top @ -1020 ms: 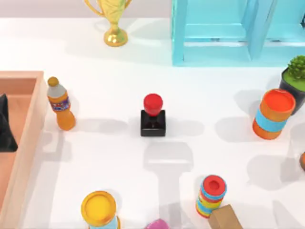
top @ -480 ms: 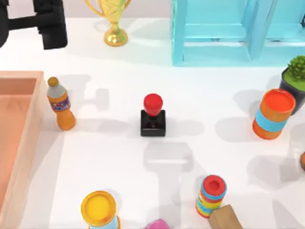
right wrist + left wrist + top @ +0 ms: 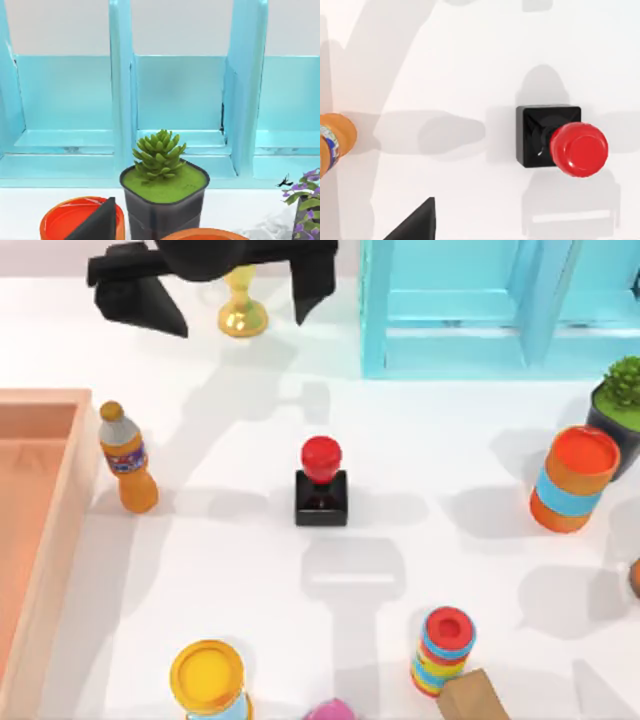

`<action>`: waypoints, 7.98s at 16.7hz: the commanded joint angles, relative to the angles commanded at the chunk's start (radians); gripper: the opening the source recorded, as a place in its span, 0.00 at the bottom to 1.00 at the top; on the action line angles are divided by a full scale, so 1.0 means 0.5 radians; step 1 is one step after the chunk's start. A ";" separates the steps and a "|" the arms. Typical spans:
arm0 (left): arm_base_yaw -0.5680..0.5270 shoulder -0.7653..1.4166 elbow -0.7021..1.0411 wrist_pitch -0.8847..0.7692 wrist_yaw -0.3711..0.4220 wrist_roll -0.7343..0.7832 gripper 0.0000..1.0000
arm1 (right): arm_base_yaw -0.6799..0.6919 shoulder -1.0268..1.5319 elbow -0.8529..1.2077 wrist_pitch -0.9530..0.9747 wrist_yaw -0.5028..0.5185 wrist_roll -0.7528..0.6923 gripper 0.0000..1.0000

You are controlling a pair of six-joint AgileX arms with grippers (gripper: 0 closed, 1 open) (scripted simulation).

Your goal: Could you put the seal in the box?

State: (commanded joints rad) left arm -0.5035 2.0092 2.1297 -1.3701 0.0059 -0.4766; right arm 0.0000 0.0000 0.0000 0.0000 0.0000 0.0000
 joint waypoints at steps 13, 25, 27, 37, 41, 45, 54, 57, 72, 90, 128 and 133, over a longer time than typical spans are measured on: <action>-0.254 1.027 1.074 -0.690 0.003 -0.241 1.00 | 0.000 0.000 0.000 0.000 0.000 0.000 1.00; -0.245 0.896 0.355 -0.103 0.001 -0.234 1.00 | 0.000 0.000 0.000 0.000 0.000 0.000 1.00; -0.246 0.861 0.155 0.062 0.001 -0.236 1.00 | 0.000 0.000 0.000 0.000 0.000 0.000 1.00; -0.248 0.820 -0.111 0.288 0.000 -0.238 0.92 | 0.000 0.000 0.000 0.000 0.000 0.000 1.00; -0.248 0.820 -0.111 0.288 0.000 -0.238 0.62 | 0.000 0.000 0.000 0.000 0.000 0.000 1.00; -0.248 0.820 -0.111 0.288 0.000 -0.238 0.32 | 0.000 0.000 0.000 0.000 0.000 0.000 1.00; -0.248 0.820 -0.111 0.288 0.000 -0.238 0.00 | 0.000 0.000 0.000 0.000 0.000 0.000 1.00; -0.248 0.820 -0.111 0.288 0.000 -0.238 0.00 | 0.000 0.000 0.000 0.000 0.000 0.000 1.00; -0.252 1.022 1.049 -0.669 0.002 -0.239 0.00 | 0.000 0.000 0.000 0.000 0.000 0.000 1.00; 0.738 -0.025 -0.082 -0.435 -0.030 0.977 0.00 | 0.000 0.000 0.000 0.000 0.000 0.000 1.00; 1.560 -0.421 -1.401 0.338 -0.025 1.553 0.83 | 0.000 0.000 0.000 0.000 0.000 0.000 1.00; 1.560 -0.421 -1.401 0.338 -0.025 1.553 1.00 | 0.000 0.000 0.000 0.000 0.000 0.000 1.00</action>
State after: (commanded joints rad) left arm 0.2764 1.7986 1.4291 -1.2011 -0.0064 0.3001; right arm 0.0000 0.0000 0.0000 0.0000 0.0000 0.0000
